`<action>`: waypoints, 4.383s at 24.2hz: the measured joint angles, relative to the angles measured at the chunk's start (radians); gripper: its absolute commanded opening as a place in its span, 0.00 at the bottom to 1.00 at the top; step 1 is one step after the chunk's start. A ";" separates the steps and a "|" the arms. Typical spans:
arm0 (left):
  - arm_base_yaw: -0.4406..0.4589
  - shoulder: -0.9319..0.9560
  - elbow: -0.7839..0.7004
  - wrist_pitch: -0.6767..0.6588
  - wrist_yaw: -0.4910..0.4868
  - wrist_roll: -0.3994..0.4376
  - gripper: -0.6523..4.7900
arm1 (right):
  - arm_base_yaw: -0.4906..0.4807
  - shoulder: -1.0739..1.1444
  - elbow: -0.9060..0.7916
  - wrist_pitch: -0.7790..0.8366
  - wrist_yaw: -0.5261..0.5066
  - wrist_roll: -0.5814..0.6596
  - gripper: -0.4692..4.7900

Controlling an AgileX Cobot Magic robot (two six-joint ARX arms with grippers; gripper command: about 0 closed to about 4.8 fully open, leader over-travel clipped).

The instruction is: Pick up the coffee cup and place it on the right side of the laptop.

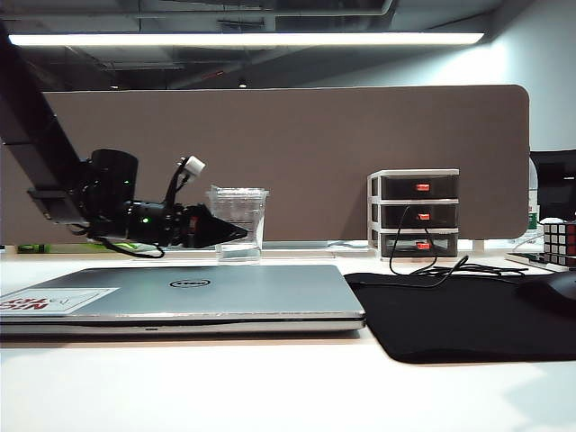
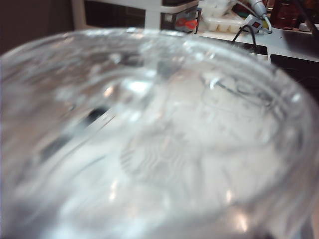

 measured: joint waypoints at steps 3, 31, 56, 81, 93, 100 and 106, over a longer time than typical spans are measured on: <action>-0.018 0.002 0.011 0.011 -0.005 0.000 1.00 | 0.000 0.000 0.000 0.000 0.000 -0.001 0.09; -0.067 0.004 0.012 0.100 -0.137 0.003 0.83 | 0.000 0.000 0.000 0.000 0.000 -0.004 0.09; -0.170 0.005 0.012 0.324 0.001 -0.175 0.78 | 0.000 0.000 0.000 -0.028 -0.002 -0.004 0.09; -0.456 0.002 0.012 0.343 0.224 -0.292 0.78 | 0.000 0.000 0.000 -0.022 -0.002 -0.004 0.09; -0.543 0.002 0.010 0.292 0.400 -0.297 0.78 | 0.000 0.000 0.000 -0.022 -0.002 -0.004 0.09; -0.571 0.002 0.010 0.202 0.336 -0.162 0.79 | 0.000 0.000 0.000 -0.022 -0.002 -0.004 0.09; -0.575 0.003 0.010 0.026 0.271 0.032 0.79 | 0.000 0.000 0.000 -0.022 -0.002 -0.004 0.09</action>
